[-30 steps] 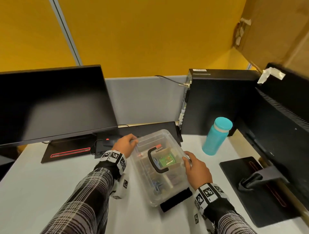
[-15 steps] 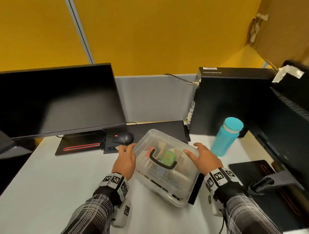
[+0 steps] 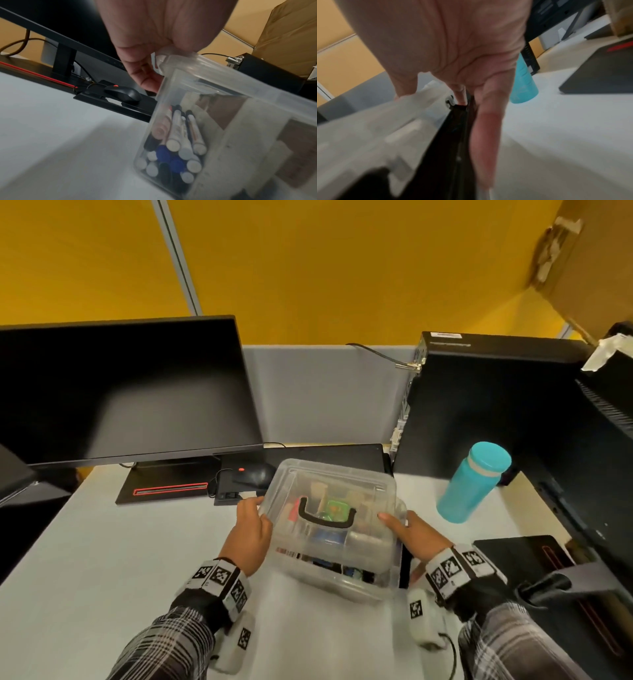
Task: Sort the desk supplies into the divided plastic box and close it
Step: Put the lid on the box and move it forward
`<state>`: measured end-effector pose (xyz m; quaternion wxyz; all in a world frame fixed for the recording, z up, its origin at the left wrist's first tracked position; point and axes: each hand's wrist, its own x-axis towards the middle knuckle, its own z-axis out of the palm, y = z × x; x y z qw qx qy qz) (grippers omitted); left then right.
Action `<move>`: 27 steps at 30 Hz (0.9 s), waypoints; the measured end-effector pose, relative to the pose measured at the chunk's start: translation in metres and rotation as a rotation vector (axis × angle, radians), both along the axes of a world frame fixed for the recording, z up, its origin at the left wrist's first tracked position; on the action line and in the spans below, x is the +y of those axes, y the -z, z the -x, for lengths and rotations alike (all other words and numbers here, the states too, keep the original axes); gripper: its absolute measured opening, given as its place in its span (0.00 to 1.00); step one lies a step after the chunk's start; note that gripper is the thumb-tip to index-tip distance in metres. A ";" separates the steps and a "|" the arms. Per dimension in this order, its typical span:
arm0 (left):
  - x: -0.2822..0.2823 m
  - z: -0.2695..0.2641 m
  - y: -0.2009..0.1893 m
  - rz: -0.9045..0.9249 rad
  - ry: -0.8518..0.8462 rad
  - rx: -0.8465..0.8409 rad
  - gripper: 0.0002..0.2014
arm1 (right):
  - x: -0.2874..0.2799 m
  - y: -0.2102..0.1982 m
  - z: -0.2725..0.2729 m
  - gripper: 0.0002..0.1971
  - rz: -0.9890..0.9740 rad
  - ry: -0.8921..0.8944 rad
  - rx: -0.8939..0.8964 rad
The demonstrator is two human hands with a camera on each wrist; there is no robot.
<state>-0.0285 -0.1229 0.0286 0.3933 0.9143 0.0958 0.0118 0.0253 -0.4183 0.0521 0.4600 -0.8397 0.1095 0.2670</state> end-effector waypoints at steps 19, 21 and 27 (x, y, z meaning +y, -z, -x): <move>-0.025 0.030 -0.010 0.094 0.063 0.019 0.23 | 0.003 0.038 0.012 0.30 0.044 0.079 -0.325; -0.027 0.030 -0.009 0.145 0.058 0.023 0.22 | 0.002 0.038 0.011 0.28 0.027 0.105 -0.371; -0.029 0.021 -0.006 0.251 0.031 0.008 0.24 | 0.001 0.015 -0.007 0.25 -0.141 0.118 -0.331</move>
